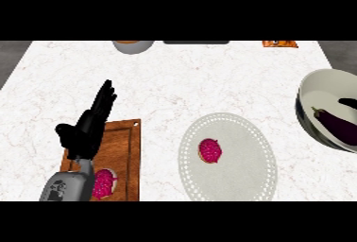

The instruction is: Pick the eggplant from the placemat and place it in the bowl

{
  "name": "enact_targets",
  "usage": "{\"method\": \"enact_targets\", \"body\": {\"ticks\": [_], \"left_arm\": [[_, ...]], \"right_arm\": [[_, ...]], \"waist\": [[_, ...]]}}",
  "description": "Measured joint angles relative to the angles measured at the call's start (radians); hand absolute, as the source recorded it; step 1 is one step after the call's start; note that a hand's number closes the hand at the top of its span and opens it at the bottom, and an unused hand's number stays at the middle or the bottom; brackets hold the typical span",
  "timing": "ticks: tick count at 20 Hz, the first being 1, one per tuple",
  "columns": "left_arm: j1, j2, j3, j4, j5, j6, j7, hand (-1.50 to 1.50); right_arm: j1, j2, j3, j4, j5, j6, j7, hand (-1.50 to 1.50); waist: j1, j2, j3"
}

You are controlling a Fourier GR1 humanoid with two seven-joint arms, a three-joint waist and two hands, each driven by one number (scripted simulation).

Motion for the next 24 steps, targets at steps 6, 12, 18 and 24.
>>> {"method": "enact_targets", "body": {"ticks": [6,12,18,24], "left_arm": [[0.009,0.006,0.008,-0.019,-0.001,0.002,0.011,0.00],[0.023,0.001,0.004,-0.020,-0.004,-0.001,0.005,0.00],[0.034,0.012,0.007,-0.047,0.001,-0.015,0.026,0.00],[0.014,0.006,0.015,-0.015,-0.001,-0.015,0.007,0.00]], "right_arm": [[0.013,-0.047,-0.084,-0.058,-0.135,0.095,0.091,-1.50],[0.076,-0.099,-0.176,-0.024,-0.271,0.222,0.096,-1.50],[0.169,-0.163,-0.222,0.007,-0.371,0.385,0.049,-1.50],[0.243,-0.194,-0.214,0.062,-0.391,0.467,-0.062,-1.50]], "waist": [[-0.006,-0.003,-0.001],[-0.006,-0.002,-0.001],[-0.005,-0.002,0.000],[-0.003,0.000,0.000]]}}
